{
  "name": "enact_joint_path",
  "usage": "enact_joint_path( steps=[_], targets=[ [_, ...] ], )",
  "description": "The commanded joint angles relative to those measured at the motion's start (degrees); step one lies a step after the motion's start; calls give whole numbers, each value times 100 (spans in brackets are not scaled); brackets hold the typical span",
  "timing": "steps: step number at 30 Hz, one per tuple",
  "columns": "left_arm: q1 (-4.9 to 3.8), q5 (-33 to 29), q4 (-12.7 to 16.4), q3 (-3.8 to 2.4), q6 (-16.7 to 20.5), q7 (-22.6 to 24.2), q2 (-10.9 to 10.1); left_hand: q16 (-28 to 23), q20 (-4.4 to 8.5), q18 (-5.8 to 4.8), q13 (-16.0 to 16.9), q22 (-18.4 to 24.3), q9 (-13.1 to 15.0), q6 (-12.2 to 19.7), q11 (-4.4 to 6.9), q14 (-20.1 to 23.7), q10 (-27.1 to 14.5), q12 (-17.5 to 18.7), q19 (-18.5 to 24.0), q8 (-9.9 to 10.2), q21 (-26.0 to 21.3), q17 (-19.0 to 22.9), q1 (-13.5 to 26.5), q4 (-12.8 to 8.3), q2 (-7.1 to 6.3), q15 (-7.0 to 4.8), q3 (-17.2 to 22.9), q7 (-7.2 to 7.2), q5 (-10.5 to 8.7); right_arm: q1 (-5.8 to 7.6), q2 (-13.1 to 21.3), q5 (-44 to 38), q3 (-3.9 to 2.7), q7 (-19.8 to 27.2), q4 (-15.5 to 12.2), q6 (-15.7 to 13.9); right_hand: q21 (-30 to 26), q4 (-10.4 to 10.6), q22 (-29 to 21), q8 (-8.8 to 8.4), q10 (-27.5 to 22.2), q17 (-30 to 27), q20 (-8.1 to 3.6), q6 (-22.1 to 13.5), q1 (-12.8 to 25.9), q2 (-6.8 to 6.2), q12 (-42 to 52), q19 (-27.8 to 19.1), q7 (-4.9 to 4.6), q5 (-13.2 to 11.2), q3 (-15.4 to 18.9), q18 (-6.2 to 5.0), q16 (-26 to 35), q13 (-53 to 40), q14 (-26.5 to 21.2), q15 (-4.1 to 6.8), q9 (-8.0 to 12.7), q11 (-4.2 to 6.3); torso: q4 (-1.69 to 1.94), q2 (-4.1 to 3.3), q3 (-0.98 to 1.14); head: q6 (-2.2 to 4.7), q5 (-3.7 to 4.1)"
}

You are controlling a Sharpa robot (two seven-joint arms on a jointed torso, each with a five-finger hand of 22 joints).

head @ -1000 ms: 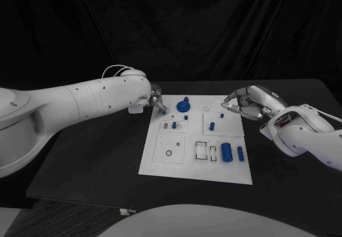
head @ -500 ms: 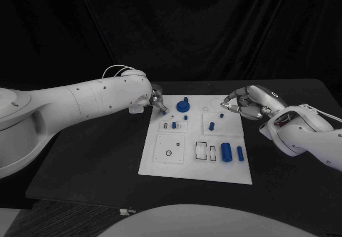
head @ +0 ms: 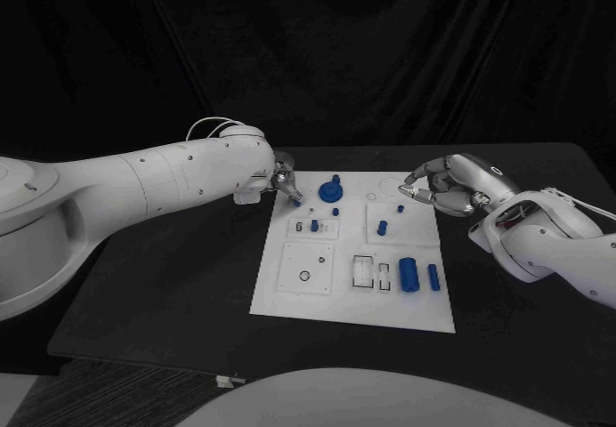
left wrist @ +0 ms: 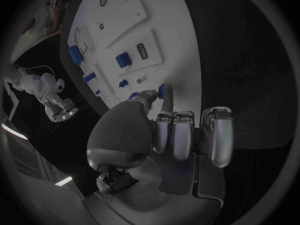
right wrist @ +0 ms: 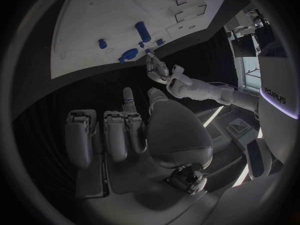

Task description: Assemble the parts on the task board

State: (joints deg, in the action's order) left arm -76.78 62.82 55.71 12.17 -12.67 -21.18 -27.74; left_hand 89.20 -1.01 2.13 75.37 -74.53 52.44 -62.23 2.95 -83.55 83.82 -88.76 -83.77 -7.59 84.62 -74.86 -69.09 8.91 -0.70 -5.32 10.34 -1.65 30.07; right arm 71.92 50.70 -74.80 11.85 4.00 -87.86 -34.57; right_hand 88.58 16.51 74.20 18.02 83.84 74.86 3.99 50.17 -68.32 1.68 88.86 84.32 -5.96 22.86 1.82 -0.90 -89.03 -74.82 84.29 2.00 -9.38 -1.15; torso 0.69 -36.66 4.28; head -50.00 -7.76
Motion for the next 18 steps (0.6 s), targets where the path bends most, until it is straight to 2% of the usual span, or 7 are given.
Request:
enact_joint_path(
  steps=[1,11,18],
  targets=[
    [12,11,0,-5,-10,134,-1,80,31,-70,1463,-1357,188,-36,-6,-645,618,-124,-347,-23,-68,-1514,-14,-116,-139,-46,578,33,275,-13,-4,-35,-5,5,4,-72,86,-8,1557,-22,616,1514,-4,39,-80,100,114,536,-9,116,10,73,-97,-1518,571,31,-71,-36,4,-1,2,0,0],
    [13,11,135,-5,253,140,-97,80,39,-67,1463,-1353,269,-142,14,-645,618,-124,-343,-104,-83,-1514,41,-249,-218,-60,847,58,425,-15,-8,-35,-5,0,11,-60,86,-8,1557,-22,616,1514,-4,39,-80,100,114,536,-9,116,10,73,-97,-1518,571,31,-71,-36,6,-5,-1,0,-11],
    [-7,11,455,-6,500,-55,-295,80,48,-54,1463,-1336,290,-183,25,-645,618,-124,-320,-125,-141,-1514,122,-265,-272,-70,911,69,413,-18,3,-35,-5,-6,8,-55,86,-9,1557,-21,616,1514,-4,44,-86,98,114,535,-9,122,7,73,-97,-1518,571,32,-74,-35,6,-1,-1,0,-6]
  ],
)
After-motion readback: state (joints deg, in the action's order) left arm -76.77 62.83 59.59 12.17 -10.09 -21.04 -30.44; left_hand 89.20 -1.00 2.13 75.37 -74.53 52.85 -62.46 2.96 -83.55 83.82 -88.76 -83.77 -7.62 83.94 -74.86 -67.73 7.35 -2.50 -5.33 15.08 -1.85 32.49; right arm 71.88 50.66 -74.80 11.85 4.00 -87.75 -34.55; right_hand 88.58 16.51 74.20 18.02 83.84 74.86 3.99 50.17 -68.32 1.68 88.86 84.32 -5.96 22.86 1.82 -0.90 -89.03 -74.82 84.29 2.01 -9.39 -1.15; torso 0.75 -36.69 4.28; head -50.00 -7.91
